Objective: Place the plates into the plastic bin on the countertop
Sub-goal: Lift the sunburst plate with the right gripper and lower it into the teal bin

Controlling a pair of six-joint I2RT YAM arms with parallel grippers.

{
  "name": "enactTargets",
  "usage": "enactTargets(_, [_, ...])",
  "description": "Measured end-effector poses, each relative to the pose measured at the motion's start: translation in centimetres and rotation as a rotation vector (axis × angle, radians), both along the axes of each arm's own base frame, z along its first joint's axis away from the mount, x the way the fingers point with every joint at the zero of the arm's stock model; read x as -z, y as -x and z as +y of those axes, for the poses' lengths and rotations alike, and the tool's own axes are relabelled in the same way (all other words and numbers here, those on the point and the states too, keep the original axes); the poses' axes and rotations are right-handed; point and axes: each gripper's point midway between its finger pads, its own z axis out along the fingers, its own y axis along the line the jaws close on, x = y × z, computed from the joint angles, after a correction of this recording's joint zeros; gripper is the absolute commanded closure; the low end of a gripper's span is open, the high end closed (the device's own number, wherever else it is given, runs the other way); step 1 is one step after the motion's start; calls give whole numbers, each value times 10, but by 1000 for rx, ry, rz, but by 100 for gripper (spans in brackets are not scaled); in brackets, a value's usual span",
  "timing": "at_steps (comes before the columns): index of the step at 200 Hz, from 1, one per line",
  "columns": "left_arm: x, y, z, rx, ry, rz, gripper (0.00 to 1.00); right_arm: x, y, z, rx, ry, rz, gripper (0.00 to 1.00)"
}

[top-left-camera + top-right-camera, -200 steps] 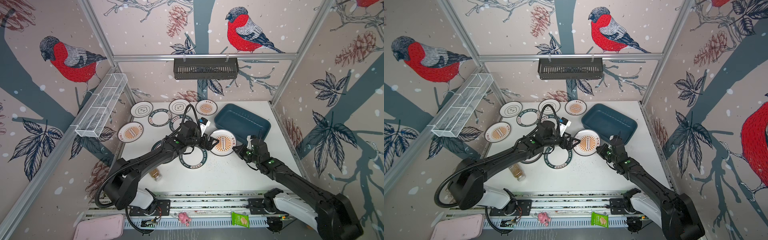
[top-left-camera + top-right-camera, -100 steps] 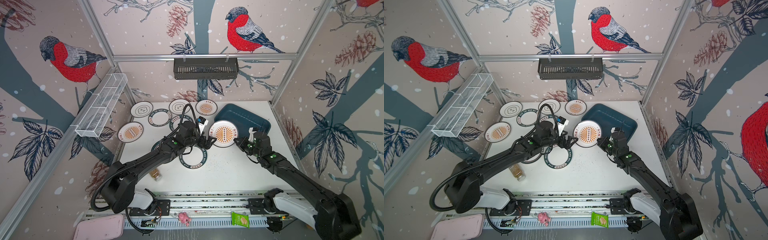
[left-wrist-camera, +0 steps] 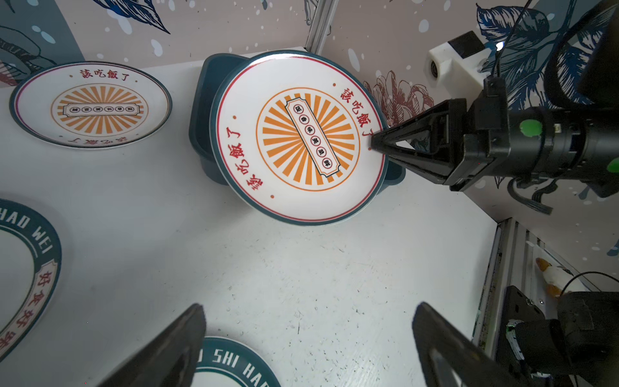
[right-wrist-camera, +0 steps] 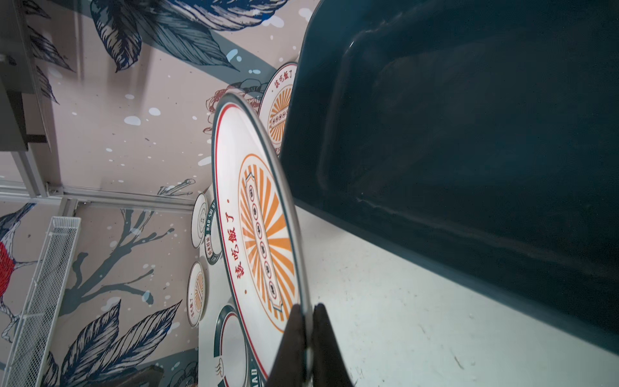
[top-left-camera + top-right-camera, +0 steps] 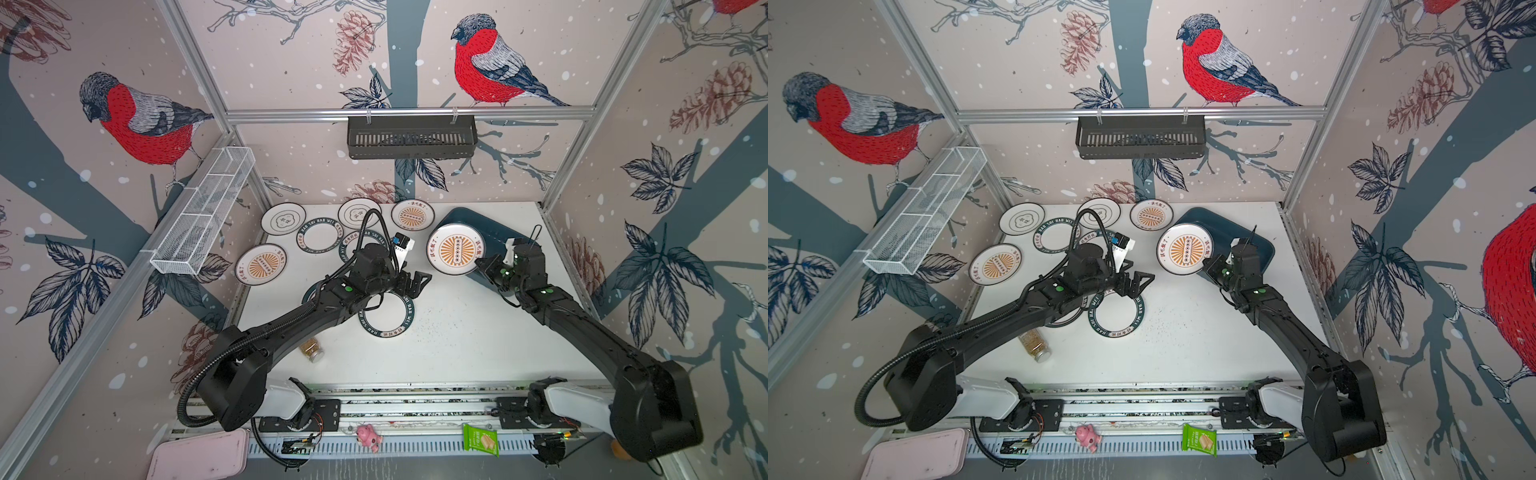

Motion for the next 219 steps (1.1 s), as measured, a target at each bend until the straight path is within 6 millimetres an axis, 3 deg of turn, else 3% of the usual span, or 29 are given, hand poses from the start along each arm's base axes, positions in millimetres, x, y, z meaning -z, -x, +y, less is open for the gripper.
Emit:
enactTargets(72, [14,-2,-2,1,-22,26,4,18,-36,-61,104,-14,66,98])
enactTargets(148, [7,-6,3,-22,-36,-18,4,64,-60,-87,132,-4,175,98])
enactTargets(189, [2,-7,9,-43,-45,-43,4,84,-85,-86,110,4,203,99])
enactTargets(219, [0,-11,13,-69,-56,-62,4,104,-87,-87,108,3,246,99])
